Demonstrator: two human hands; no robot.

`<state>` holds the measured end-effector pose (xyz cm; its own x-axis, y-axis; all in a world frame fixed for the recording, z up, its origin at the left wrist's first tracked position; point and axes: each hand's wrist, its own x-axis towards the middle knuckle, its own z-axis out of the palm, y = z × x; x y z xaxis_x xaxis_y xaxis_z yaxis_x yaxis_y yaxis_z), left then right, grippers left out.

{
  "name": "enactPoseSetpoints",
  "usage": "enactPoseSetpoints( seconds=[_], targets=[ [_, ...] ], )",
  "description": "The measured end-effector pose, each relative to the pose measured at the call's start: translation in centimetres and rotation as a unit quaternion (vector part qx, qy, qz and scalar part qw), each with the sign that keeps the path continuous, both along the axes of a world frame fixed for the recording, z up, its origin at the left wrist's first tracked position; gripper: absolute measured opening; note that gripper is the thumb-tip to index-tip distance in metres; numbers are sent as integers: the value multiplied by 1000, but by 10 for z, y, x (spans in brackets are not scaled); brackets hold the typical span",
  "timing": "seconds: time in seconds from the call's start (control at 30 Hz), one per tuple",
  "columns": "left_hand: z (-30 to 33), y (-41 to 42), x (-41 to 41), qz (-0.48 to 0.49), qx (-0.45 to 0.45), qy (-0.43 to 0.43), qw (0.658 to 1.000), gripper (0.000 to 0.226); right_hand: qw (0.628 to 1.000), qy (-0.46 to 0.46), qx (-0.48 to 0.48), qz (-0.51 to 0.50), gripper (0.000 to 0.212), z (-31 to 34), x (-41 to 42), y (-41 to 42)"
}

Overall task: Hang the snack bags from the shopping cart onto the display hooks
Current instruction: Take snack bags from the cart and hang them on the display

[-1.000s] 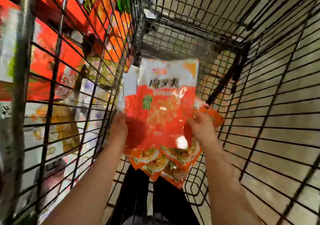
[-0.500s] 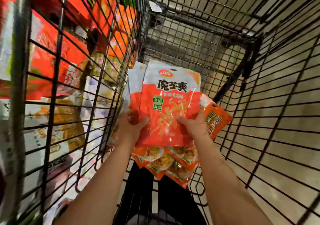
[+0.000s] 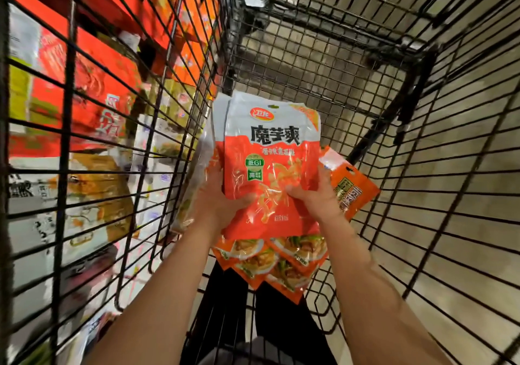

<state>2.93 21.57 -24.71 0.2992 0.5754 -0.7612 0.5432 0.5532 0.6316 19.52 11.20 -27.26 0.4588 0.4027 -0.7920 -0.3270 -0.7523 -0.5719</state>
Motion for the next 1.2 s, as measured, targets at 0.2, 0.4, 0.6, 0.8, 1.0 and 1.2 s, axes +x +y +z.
enactPoseSetpoints(
  seconds=[0.2, 0.4, 0.6, 0.8, 1.0, 1.2],
  targets=[
    [11, -5, 3, 28, 13, 12, 999, 117, 996, 37, 31, -72, 125, -5, -5, -13],
    [30, -6, -8, -8, 126, 15, 992, 93, 981, 102, 78, -144, 54, 21, -14, -15],
    [82, -8, -6, 6, 165, 21, 986, 82, 978, 89, 95, -165, 104, 57, -22, -14],
    [156, -10, -16, 12, 240, -26, 970, 75, 976, 87, 170, -106, 58, 137, -3, -1],
    [224, -42, -45, 35, 333, -80, 939, 71, 954, 47, 291, -54, 64, 204, -23, -9],
    [282, -102, -114, 99, 398, -145, 901, 66, 928, 5, 373, 13, 65, 274, -79, -52]
  ],
)
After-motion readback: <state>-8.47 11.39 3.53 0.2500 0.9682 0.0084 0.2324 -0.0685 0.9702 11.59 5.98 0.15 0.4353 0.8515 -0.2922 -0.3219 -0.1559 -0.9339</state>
